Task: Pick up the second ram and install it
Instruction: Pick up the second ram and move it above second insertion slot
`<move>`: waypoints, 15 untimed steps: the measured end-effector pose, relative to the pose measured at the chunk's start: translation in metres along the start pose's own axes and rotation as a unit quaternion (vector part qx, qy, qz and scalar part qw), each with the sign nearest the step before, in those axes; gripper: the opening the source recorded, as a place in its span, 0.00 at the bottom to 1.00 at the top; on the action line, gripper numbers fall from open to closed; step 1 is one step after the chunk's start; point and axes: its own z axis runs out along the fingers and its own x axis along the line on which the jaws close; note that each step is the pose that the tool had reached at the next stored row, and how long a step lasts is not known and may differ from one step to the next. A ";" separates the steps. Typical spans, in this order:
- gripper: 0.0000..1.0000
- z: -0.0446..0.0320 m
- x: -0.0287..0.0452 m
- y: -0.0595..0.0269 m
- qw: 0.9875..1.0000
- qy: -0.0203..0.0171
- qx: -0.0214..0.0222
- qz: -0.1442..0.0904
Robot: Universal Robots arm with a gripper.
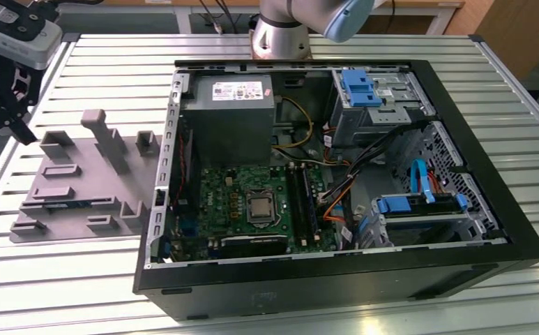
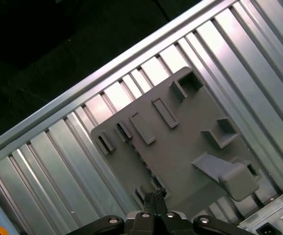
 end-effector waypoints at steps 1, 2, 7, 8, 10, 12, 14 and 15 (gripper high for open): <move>0.11 0.0000 0.0000 0.0000 1.000 0.000 0.000 -0.004; 0.11 0.0000 0.0001 0.0000 1.000 0.000 0.000 -0.010; 0.11 0.0002 0.0002 0.0000 0.999 0.002 0.001 -0.045; 0.11 0.0003 0.0002 0.0000 0.999 0.002 0.001 -0.053; 0.11 0.0004 0.0002 0.0000 0.998 0.003 0.002 -0.068; 0.11 0.0004 0.0002 0.0000 0.997 0.003 0.002 -0.082; 0.11 0.0004 0.0003 -0.0001 0.996 0.003 0.003 -0.094; 0.11 0.0004 0.0003 0.0000 0.995 0.003 0.003 -0.099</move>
